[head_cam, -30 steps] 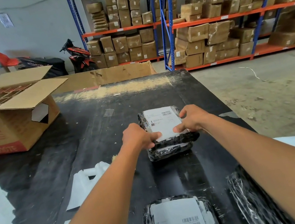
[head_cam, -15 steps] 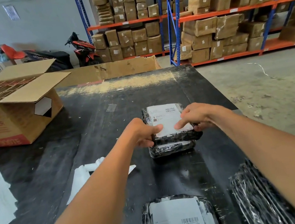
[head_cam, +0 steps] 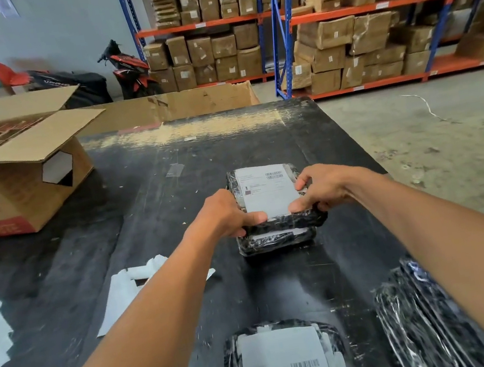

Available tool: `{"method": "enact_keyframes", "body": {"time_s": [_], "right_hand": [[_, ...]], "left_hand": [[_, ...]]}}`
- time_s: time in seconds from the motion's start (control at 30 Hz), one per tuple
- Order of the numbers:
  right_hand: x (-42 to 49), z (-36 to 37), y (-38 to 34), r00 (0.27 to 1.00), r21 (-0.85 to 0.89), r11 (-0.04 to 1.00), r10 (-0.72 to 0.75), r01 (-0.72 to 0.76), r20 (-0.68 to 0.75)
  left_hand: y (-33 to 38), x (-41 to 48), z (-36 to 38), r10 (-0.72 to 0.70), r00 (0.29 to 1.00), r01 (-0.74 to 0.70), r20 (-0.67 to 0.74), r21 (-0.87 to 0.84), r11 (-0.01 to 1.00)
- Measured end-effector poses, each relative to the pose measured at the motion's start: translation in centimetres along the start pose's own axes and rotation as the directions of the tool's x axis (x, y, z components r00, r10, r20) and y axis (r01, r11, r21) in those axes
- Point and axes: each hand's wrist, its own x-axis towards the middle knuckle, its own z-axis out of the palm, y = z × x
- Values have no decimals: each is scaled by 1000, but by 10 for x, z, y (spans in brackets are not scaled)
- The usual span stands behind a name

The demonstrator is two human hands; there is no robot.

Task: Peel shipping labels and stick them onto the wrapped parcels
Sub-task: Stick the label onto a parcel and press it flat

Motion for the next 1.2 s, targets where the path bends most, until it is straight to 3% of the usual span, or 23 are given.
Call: {"method": "enact_keyframes", "body": {"time_s": [0.17, 0.37, 0.43, 0.57, 0.7, 0.8, 0.87, 0.97, 1.07, 1.2], "right_hand": [[6, -10, 6, 997, 76, 995, 67, -69, 36], [3, -11, 0, 989, 114, 983, 138, -143, 45], [6, -4, -2, 987, 116, 981, 158, -154, -29], [18, 14, 1, 957, -74, 989, 104, -129, -271], [24, 16, 6, 922, 80, 986, 166, -147, -349], [20, 15, 2, 917, 105, 980, 197, -170, -347], [18, 14, 0, 905, 132, 978, 198, -159, -377], [25, 19, 1, 854, 105, 984, 179, -146, -489], [32, 40, 6, 791, 62, 984, 173, -169, -587], [37, 62, 10, 760, 86, 982, 185, -169, -622]], "left_hand": [[-1, 2, -4, -3, 998, 2, 70, 18, 1000], [-1, 2, -18, -78, 981, 112, 176, -193, 975], [3, 7, -11, -136, 985, 155, 110, -186, 970], [1, 19, 8, -139, 986, 137, -96, -24, 990], [-2, 23, 12, -121, 976, 132, -179, 49, 990], [-4, 22, 9, -155, 982, 147, -110, -80, 986], [-2, 21, 6, -168, 982, 162, -91, -69, 984], [8, 18, 15, -149, 951, 175, -271, 72, 982], [5, 19, 36, -193, 903, 204, -383, -11, 979], [-6, 33, 49, -165, 932, 116, -324, -165, 979]]}}
